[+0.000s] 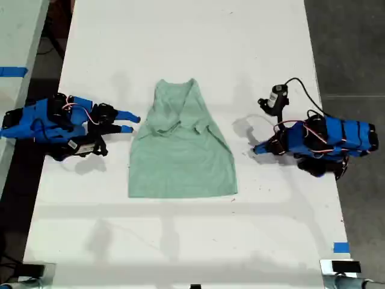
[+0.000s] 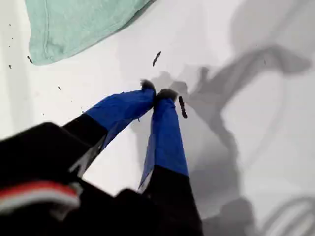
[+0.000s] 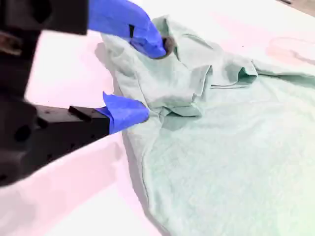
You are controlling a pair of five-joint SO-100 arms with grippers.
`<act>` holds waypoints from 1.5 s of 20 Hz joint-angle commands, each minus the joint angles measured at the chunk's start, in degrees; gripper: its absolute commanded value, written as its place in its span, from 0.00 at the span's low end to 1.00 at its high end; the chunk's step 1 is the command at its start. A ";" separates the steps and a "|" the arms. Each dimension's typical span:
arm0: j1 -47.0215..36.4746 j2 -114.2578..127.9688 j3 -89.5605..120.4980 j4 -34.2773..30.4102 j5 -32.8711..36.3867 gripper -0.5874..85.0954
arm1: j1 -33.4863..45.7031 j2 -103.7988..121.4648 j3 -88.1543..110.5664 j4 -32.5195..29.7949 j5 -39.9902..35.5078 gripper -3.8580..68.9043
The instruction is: Fold t shirt
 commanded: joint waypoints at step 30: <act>-0.44 0.35 2.37 0.00 0.44 0.22 | -9.76 -94.13 -41.66 -39.55 40.17 0.07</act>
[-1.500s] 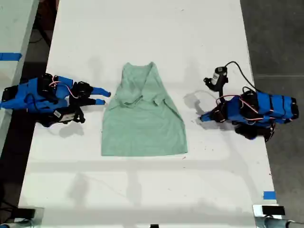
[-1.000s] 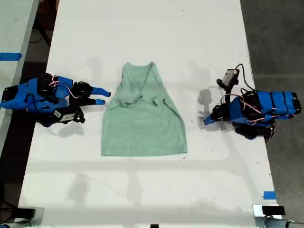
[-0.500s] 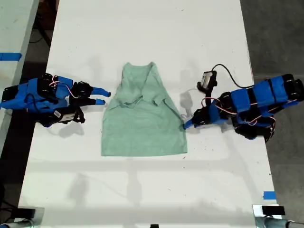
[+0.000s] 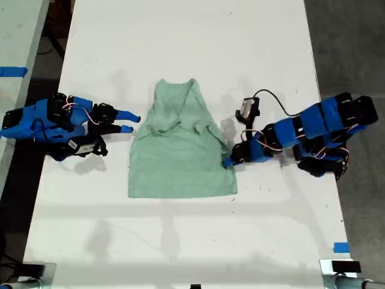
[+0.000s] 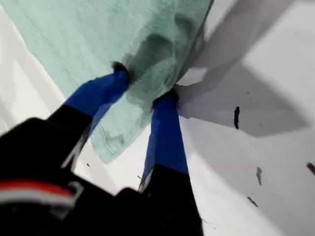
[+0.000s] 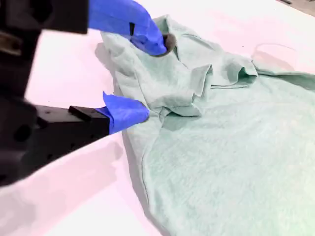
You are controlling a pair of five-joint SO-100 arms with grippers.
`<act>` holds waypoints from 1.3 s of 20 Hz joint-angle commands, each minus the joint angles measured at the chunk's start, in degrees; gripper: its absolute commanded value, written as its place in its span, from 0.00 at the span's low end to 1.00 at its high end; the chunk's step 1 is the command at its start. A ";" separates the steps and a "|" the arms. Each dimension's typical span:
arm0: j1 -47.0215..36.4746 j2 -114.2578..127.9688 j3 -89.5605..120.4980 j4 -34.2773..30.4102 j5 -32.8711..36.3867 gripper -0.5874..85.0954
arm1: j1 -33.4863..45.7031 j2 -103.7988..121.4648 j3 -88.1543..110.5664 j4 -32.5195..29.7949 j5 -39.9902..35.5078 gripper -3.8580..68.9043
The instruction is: Fold t shirt
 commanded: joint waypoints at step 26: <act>-0.44 0.35 2.37 0.00 0.53 0.22 | -1.85 -42.80 -79.98 26.37 -18.28 0.53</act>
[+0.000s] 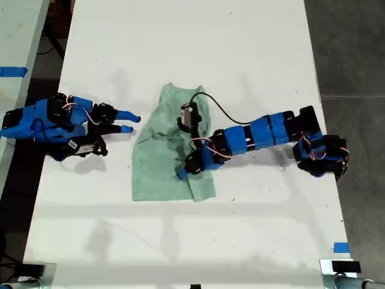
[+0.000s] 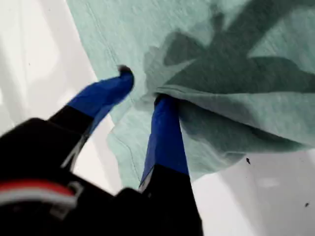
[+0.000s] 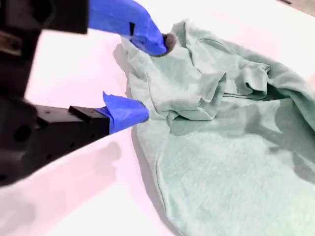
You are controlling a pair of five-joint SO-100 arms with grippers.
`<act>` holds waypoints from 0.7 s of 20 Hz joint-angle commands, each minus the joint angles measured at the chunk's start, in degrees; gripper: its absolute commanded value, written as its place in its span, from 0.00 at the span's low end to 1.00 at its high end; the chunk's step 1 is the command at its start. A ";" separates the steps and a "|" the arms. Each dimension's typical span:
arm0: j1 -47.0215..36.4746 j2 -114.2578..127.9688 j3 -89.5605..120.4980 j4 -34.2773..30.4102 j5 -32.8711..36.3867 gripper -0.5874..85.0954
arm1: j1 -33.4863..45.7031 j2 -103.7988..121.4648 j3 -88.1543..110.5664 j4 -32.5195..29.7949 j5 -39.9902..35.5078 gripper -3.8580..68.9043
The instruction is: Fold t shirt
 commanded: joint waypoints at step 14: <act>-0.44 0.35 2.37 0.00 0.53 0.22 | -0.88 49.31 31.11 11.16 4.66 0.46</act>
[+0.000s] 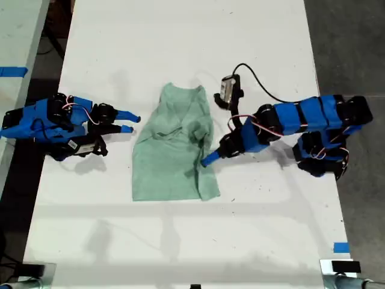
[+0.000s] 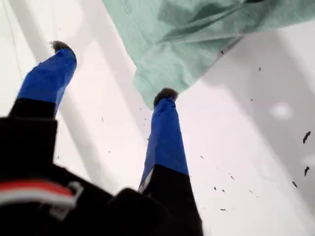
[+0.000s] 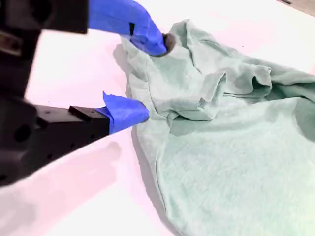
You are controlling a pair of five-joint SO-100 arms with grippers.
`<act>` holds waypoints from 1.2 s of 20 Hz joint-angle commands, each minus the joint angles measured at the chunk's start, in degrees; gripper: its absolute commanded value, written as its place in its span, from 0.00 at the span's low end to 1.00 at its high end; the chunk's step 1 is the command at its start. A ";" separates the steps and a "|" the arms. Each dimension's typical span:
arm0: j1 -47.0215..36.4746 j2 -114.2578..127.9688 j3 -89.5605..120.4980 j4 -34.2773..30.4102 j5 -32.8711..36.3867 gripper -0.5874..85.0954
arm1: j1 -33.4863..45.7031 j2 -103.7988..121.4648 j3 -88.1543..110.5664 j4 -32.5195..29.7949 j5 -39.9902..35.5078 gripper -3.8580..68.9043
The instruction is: Fold t shirt
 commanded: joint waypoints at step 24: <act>-0.18 0.35 2.37 0.00 0.70 0.22 | 2.46 93.16 89.30 -1.67 -6.33 0.17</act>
